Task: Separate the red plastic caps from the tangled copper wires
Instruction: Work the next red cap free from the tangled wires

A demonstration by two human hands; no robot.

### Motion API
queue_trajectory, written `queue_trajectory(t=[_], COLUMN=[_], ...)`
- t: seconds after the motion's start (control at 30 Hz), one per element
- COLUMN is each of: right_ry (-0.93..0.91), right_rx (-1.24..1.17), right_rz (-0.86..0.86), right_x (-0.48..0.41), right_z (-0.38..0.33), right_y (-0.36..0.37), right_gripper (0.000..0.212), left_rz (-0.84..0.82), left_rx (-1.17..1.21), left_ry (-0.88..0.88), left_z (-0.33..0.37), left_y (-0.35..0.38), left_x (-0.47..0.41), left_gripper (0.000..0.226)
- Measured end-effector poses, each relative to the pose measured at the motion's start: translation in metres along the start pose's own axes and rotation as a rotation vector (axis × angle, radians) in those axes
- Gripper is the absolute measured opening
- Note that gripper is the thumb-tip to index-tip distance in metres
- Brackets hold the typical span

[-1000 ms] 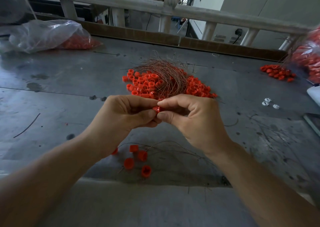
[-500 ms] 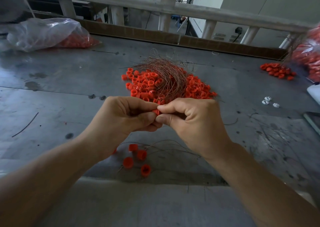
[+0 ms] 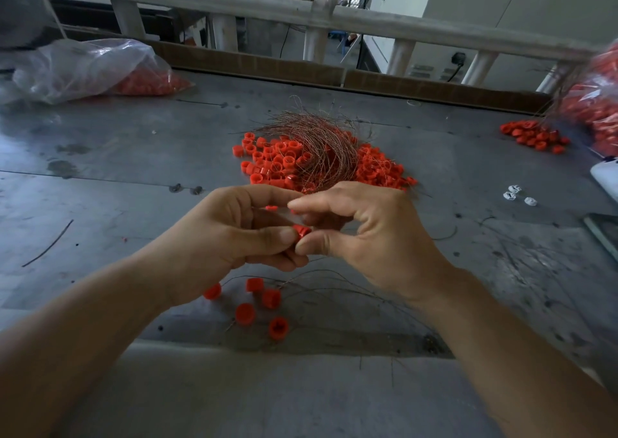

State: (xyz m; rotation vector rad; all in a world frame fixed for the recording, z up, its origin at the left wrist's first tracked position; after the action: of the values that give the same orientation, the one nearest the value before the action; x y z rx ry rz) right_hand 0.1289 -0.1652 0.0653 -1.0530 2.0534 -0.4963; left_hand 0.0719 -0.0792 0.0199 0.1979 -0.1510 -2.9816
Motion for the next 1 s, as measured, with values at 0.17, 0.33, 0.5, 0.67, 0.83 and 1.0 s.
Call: queue_trajectory(t=[0.17,0.33,0.5,0.67,0.83,1.0], right_ry=[-0.012,-0.082,-0.085,-0.092,-0.102,-0.076], right_rx=[0.026,0.094,0.132,0.112,0.111,0.093], right_rz=[-0.178,-0.107,-0.081,-0.067,-0.072,-0.064], right_x=[0.001,0.002,0.004,0.007,0.008,0.008], right_z=[0.001,-0.006,-0.008,-0.013,-0.014,-0.013], right_y=[0.011,0.008,0.007,0.009,0.010,0.006], right_gripper=[0.024,0.014,0.011,0.009,0.007,0.006], left_rz=[-0.025,-0.067,-0.013,-0.013,-0.012,-0.001], left_rx=[-0.007,-0.005,-0.146,-0.205,-0.245,-0.187], left_ry=[-0.015,0.091,0.217,0.289,0.289,0.267], left_z=[-0.005,0.005,0.010,0.013,0.012,0.013], left_y=[0.000,0.006,0.008,0.011,0.013,0.013], left_x=[0.002,0.002,0.004,0.010,0.013,0.010], left_gripper=[0.034,0.048,0.060,0.062,0.061,0.067])
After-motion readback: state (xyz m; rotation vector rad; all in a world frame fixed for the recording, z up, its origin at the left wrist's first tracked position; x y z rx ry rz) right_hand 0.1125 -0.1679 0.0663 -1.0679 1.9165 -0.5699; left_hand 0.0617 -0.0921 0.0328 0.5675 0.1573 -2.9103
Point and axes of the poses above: each hand's wrist, its own x-axis away from the middle knuckle, its own y-axis out of the palm, z = x × y, the point moved 8 cm from there along -x, towards the middle knuckle, and after that the axes turned 6 degrees about y, right-handed, at the moved point
